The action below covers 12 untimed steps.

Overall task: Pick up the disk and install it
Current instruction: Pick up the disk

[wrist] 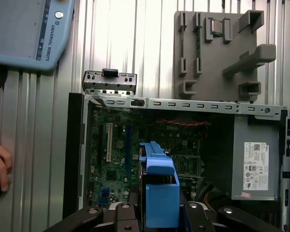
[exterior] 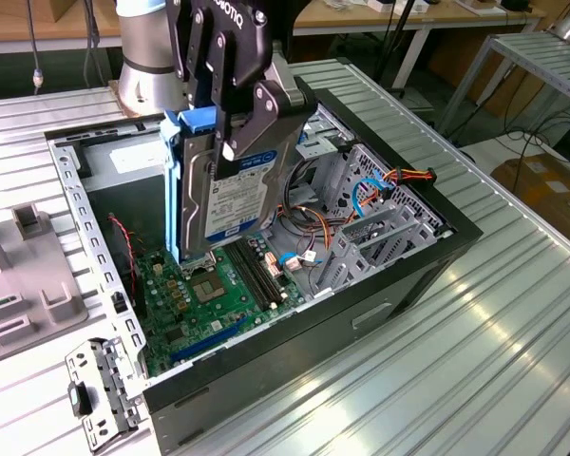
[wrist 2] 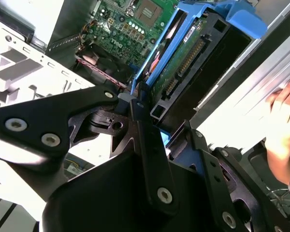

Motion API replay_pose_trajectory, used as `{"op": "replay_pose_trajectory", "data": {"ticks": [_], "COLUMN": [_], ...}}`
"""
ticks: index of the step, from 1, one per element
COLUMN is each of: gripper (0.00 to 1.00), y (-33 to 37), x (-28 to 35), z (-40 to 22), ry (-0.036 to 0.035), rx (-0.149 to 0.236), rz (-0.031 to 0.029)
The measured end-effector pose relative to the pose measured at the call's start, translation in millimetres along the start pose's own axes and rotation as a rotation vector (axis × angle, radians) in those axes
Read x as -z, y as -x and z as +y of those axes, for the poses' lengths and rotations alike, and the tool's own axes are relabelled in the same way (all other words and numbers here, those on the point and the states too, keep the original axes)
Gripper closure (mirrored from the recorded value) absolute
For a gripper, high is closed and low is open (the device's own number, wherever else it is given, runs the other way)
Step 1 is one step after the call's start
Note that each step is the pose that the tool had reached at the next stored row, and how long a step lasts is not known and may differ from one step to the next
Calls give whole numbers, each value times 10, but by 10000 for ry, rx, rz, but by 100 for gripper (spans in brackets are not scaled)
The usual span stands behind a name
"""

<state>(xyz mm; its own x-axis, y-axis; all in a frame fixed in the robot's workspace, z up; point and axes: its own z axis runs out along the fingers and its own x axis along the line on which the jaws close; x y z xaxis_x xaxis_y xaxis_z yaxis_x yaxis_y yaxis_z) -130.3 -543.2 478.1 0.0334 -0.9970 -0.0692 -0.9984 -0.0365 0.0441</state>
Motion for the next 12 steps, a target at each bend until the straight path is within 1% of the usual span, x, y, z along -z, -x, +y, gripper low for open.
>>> {"op": "replay_pose_trajectory", "data": {"ticks": [12], "gripper": [63], "y": [-84], "x": [4], "z": [-4], "ry": [0], "rx": [0], "rz": [0]}}
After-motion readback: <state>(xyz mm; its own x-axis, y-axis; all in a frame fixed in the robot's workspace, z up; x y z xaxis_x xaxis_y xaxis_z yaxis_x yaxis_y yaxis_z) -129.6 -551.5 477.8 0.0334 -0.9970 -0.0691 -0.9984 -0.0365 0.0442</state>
